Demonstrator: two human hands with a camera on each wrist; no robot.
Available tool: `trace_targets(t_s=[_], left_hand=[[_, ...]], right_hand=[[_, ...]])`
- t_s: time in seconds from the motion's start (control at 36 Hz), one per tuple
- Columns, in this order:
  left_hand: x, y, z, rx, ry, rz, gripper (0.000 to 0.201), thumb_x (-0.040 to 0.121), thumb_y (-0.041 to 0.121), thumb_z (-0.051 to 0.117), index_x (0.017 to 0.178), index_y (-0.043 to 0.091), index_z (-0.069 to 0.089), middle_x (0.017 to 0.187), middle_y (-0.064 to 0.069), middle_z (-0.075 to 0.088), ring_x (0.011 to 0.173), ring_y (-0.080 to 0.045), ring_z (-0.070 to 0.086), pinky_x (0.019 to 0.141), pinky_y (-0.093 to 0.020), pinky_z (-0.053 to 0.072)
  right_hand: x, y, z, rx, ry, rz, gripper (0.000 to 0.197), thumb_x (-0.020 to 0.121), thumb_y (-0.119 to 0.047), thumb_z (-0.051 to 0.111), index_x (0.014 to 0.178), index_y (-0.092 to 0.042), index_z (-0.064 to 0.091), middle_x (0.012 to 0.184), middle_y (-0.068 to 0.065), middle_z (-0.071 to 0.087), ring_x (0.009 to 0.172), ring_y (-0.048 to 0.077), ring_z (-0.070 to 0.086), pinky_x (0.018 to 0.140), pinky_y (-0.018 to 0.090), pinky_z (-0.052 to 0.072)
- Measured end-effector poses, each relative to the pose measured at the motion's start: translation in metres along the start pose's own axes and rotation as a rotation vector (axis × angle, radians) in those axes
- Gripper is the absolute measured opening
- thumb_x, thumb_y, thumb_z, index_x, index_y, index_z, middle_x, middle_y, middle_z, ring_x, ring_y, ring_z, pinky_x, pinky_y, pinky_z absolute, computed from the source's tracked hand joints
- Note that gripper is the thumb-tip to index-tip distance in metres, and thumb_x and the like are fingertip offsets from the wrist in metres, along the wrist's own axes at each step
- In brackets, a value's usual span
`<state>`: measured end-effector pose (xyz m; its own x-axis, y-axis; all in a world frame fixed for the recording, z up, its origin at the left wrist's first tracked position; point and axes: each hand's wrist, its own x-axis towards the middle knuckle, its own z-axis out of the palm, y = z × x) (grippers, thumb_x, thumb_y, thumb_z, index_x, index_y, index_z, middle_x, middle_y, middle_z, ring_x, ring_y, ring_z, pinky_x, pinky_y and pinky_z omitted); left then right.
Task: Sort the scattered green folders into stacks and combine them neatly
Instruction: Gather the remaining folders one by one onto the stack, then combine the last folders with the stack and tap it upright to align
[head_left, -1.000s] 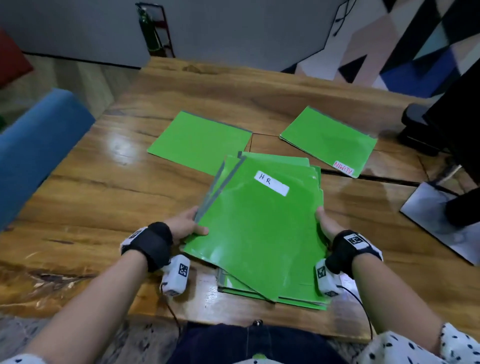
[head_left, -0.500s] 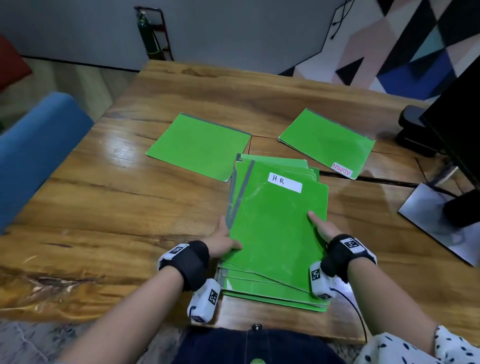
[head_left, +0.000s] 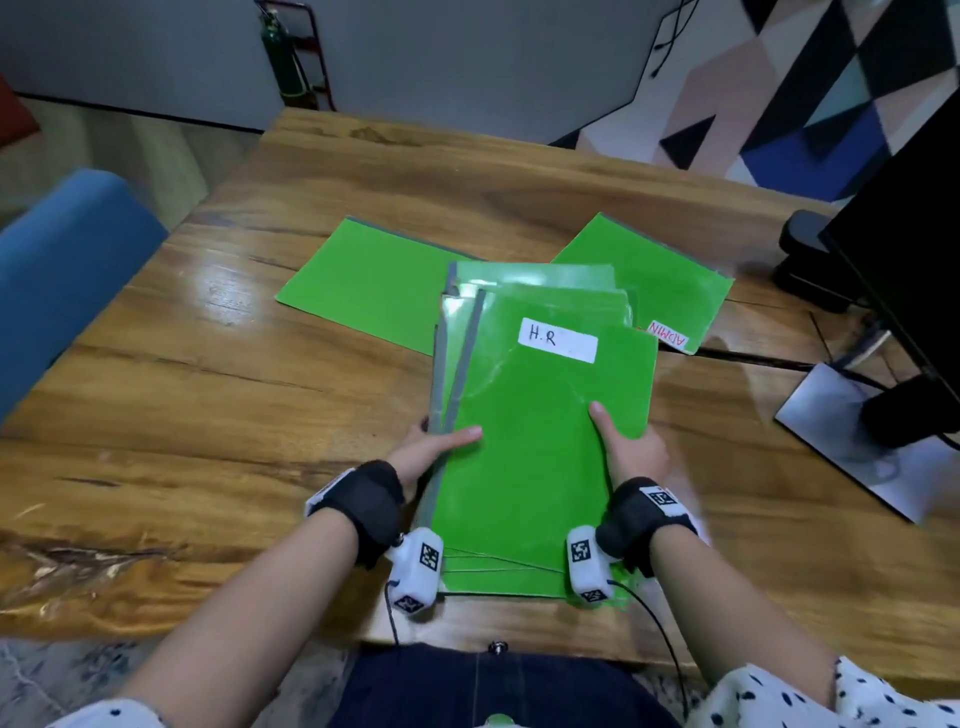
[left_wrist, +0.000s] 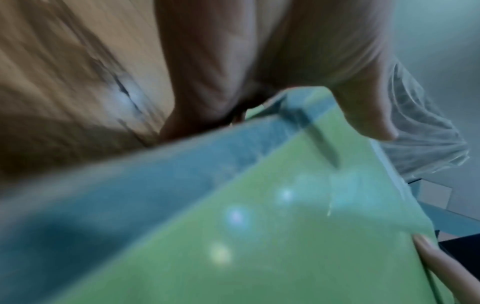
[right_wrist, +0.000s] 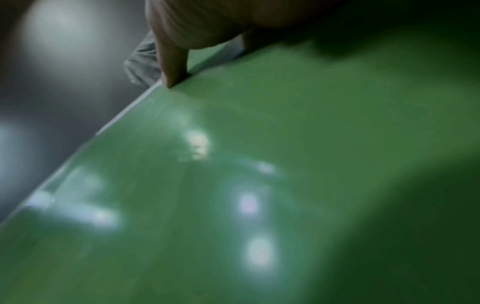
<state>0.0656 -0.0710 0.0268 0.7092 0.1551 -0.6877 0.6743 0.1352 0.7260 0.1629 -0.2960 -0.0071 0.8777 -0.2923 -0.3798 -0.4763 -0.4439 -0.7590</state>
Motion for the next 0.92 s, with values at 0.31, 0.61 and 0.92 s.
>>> trace_targets(t_s=[0.31, 0.61, 0.92], left_hand=[[0.015, -0.002, -0.024, -0.019, 0.368, 0.072, 0.102, 0.054, 0.042, 0.086, 0.136, 0.003, 0.039, 0.128, -0.014, 0.055, 0.114, -0.027, 0.053, 0.104, -0.041, 0.039], [0.018, -0.027, -0.056, 0.143, 0.414, -0.17, 0.105, 0.063, 0.052, 0.077, 0.138, -0.008, 0.035, 0.14, -0.025, 0.044, 0.127, -0.036, 0.045, 0.108, -0.044, 0.036], [0.052, -0.023, -0.095, 0.41, 0.155, -0.354, 0.119, 0.049, 0.072, 0.077, 0.143, 0.011, 0.039, 0.15, -0.011, 0.037, 0.133, -0.03, 0.041, 0.111, -0.043, 0.034]], right_hand=[[0.011, -0.022, 0.015, -0.268, -0.327, -0.239, 0.124, 0.056, -0.095, 0.032, 0.143, -0.007, 0.036, 0.147, 0.014, 0.042, 0.131, 0.028, 0.045, 0.108, 0.048, 0.037], [0.093, -0.05, -0.004, -1.204, -0.304, -0.64, 0.052, 0.093, -0.05, 0.043, 0.129, -0.011, 0.045, 0.133, 0.012, 0.047, 0.123, 0.027, 0.045, 0.1, 0.047, 0.043], [0.167, -0.063, -0.002, -0.885, -0.11, -0.287, 0.058, 0.087, -0.022, 0.054, 0.138, -0.004, 0.033, 0.139, 0.02, 0.041, 0.122, 0.035, 0.047, 0.096, 0.047, 0.048]])
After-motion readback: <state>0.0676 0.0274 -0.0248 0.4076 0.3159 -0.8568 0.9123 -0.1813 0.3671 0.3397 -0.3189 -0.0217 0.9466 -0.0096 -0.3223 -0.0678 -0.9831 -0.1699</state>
